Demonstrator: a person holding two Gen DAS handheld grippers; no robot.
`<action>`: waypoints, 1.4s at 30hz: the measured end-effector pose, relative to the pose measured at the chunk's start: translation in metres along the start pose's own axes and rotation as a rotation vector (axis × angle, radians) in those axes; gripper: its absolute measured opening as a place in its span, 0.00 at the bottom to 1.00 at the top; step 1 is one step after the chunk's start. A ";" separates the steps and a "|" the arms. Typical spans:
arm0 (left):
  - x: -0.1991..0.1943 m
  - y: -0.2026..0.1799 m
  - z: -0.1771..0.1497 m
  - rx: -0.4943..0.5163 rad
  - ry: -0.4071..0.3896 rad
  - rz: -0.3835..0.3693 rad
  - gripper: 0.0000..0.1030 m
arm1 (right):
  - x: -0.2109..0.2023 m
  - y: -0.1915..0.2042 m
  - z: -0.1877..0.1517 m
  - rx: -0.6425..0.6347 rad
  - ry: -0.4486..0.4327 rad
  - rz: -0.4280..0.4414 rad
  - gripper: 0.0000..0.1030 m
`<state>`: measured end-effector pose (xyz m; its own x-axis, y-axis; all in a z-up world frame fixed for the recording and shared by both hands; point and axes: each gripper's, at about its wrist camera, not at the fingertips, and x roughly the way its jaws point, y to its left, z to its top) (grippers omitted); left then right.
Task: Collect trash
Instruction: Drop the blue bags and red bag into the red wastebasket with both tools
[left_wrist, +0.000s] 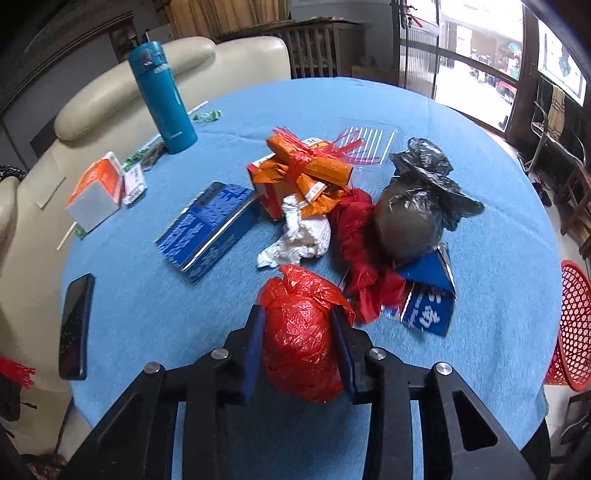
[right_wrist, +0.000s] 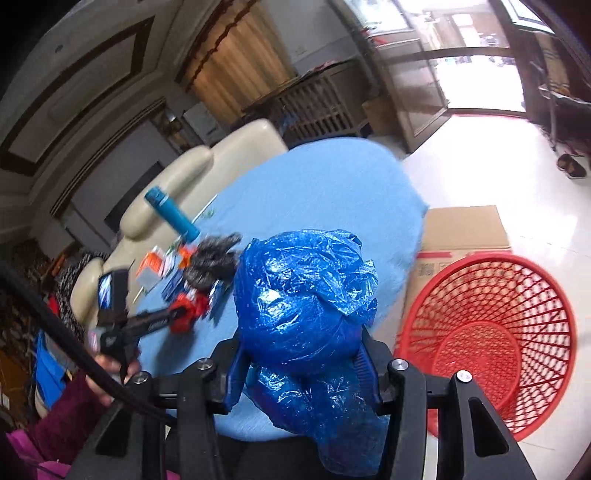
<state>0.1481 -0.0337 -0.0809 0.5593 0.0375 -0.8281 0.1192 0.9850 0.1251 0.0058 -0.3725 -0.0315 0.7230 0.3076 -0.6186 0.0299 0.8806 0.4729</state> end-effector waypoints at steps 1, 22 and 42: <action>-0.004 0.002 -0.002 0.001 -0.009 0.000 0.36 | -0.003 -0.004 0.002 0.004 -0.015 -0.012 0.52; -0.141 -0.177 0.021 0.417 -0.241 -0.423 0.37 | -0.040 -0.105 0.012 0.258 -0.061 -0.165 0.69; -0.088 -0.272 0.017 0.556 -0.043 -0.537 0.60 | -0.062 -0.262 -0.047 0.760 -0.192 -0.166 0.69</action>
<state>0.0807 -0.3081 -0.0326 0.3382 -0.4395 -0.8322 0.7713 0.6361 -0.0224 -0.0794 -0.6058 -0.1463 0.7722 0.0661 -0.6319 0.5590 0.4020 0.7251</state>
